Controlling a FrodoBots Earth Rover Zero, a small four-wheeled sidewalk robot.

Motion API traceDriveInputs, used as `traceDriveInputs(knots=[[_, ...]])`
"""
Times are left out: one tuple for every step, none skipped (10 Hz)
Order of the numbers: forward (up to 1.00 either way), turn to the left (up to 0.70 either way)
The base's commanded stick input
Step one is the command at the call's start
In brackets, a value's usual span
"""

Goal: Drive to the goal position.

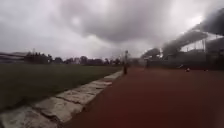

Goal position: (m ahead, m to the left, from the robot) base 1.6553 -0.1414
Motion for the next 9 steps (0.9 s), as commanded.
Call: traceDriveInputs(knots=[[0.5,0.02],[0.5,0.02],[0.5,0.02],[0.5,0.02],[0.5,0.02],[0.5,-0.14],[0.5,-0.45],[0.5,-0.48],[0.5,-0.42]])
